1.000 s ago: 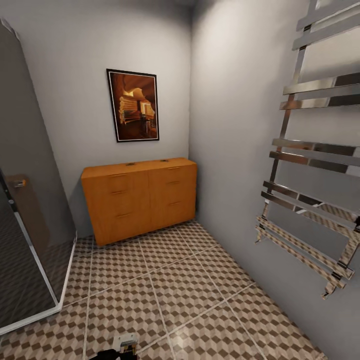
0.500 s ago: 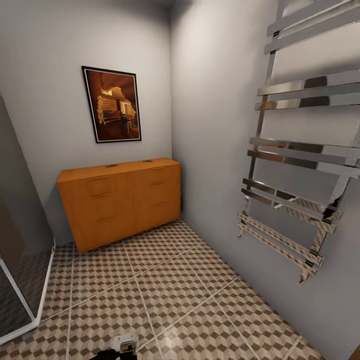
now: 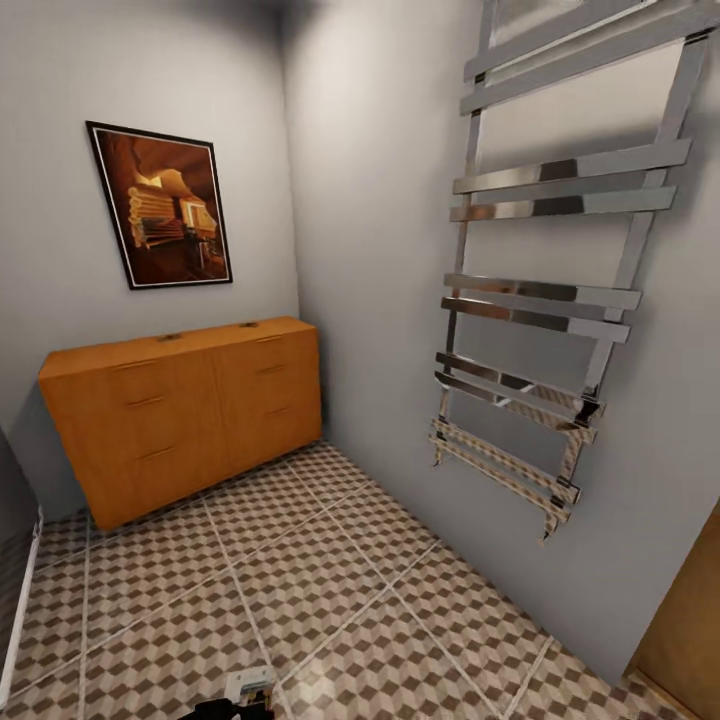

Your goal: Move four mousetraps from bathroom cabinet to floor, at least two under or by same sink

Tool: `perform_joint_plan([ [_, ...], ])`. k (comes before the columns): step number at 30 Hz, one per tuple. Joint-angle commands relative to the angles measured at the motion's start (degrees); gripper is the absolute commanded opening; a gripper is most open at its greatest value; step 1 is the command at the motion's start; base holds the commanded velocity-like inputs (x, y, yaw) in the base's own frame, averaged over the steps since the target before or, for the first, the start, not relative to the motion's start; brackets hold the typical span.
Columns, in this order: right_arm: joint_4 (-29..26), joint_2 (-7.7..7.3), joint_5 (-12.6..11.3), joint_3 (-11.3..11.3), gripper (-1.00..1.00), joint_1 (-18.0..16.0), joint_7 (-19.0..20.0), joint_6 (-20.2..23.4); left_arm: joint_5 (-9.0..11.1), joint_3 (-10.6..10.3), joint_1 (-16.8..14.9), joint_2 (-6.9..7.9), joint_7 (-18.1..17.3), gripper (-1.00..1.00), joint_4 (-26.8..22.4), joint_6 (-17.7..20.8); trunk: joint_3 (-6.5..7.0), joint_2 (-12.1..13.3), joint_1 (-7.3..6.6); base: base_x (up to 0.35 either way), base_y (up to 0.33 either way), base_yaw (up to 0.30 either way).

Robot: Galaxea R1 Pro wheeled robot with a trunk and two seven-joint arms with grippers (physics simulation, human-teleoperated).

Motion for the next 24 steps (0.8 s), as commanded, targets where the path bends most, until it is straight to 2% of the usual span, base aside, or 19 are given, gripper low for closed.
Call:
perform_joint_plan([
  [1,0.1,0.01,-0.7,0.5,-1.0,-0.1,0.0,0.1,0.4,0.0,0.0,-0.02,0.3,-1.0,0.0,0.2,-0.06,0.0,-0.01,0.0,0.0,-0.29],
  [16,0.1,0.01,-0.7,0.5,-1.0,0.0,0.0,0.1,0.4,0.0,0.0,-0.03,0.2,-1.0,0.0,0.2,-0.06,0.0,-0.01,0.0,0.0,-0.29],
  [24,0.1,-0.04,-1.7,0.5,-1.0,0.0,0.0,0.1,0.5,0.0,0.0,0.03,0.3,-1.0,0.0,0.2,-0.06,0.0,-0.01,0.0,0.0,-0.29],
])
